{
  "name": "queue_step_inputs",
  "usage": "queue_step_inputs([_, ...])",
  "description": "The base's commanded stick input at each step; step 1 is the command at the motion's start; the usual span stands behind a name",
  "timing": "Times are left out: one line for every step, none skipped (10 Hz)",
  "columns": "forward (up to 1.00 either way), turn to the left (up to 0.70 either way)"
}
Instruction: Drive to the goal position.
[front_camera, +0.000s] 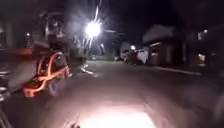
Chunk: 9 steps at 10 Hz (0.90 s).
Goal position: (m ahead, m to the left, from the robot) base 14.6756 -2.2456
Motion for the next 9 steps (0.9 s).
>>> queue_step_inputs([1.0,0.0])
queue_step_inputs([1.0,0.0])
queue_step_inputs([1.0,0.0])
queue_step_inputs([1.0,0.0])
queue_step_inputs([1.0,0.0])
queue_step_inputs([1.0,0.0])
queue_step_inputs([1.0,0.0])
queue_step_inputs([1.0,0.0])
queue_step_inputs([1.0,0.0])
